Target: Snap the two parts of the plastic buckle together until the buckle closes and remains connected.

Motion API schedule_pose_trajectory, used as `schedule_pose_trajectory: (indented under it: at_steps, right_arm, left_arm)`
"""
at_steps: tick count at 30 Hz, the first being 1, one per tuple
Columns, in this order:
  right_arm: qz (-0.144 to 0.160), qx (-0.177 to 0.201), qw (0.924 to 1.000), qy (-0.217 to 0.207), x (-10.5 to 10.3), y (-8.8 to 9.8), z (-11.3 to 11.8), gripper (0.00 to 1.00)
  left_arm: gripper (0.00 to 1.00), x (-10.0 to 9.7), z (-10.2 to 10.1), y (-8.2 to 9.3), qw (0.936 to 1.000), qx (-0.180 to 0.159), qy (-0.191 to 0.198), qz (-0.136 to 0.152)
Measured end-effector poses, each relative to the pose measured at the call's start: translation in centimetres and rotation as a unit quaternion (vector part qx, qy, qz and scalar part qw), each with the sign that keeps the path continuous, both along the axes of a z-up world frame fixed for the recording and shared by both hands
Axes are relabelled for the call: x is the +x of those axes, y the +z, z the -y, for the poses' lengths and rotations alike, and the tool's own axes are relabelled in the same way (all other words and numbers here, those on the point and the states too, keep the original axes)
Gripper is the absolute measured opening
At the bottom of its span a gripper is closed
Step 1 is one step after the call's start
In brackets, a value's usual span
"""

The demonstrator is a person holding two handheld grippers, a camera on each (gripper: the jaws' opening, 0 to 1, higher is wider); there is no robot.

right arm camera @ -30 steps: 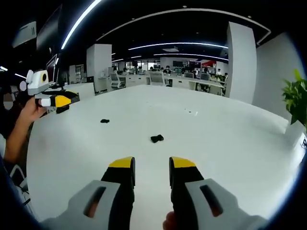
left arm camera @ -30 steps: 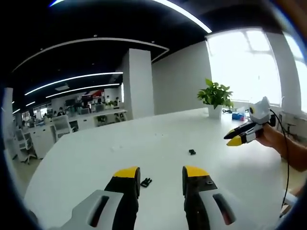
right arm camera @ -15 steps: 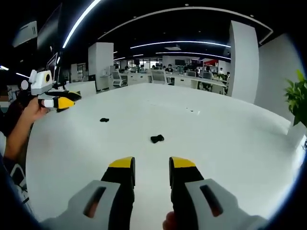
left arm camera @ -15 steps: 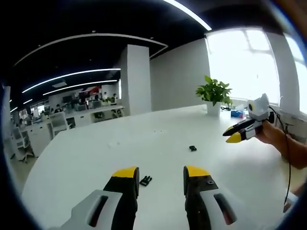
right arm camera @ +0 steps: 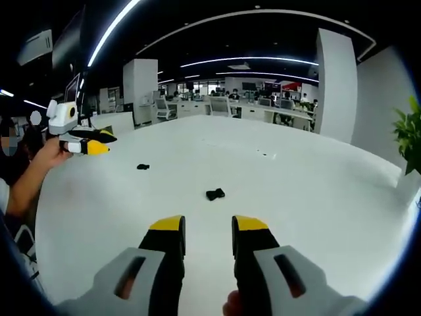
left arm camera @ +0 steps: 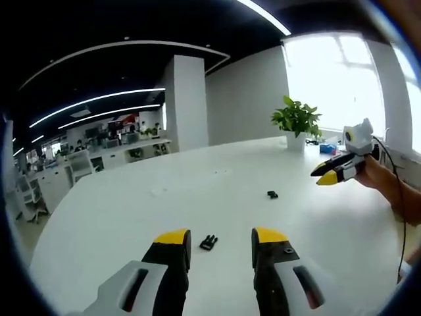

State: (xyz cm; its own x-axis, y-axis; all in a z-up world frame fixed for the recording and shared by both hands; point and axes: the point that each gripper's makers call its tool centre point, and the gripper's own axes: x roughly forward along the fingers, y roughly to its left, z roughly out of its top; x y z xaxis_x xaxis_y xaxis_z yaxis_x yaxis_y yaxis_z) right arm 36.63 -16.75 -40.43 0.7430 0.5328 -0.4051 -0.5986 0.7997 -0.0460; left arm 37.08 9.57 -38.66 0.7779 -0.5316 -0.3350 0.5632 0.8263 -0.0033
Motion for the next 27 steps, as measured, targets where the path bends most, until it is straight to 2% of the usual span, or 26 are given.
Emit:
schedule_pose_trajectory:
  at_steps: [7, 13, 27]
  right_arm:
    - [0.004, 0.001, 1.0000, 0.003, 0.1, 0.2, -0.1, 0.28]
    - [0.004, 0.001, 1.0000, 0.002, 0.4, 0.1, 0.5, 0.28]
    - [0.003, 0.002, 1.0000, -0.002, 0.5, -0.1, 1.5, 0.28]
  left_arm:
    - [0.37, 0.3, -0.1, -0.1, 1.0000, -0.006, 0.000, 0.000]
    - [0.38, 0.9, 0.8, -0.2, 0.9999, -0.010, -0.011, -0.005]
    - [0.39, 1.5, 0.9, -0.7, 0.9999, 0.002, -0.012, -0.010]
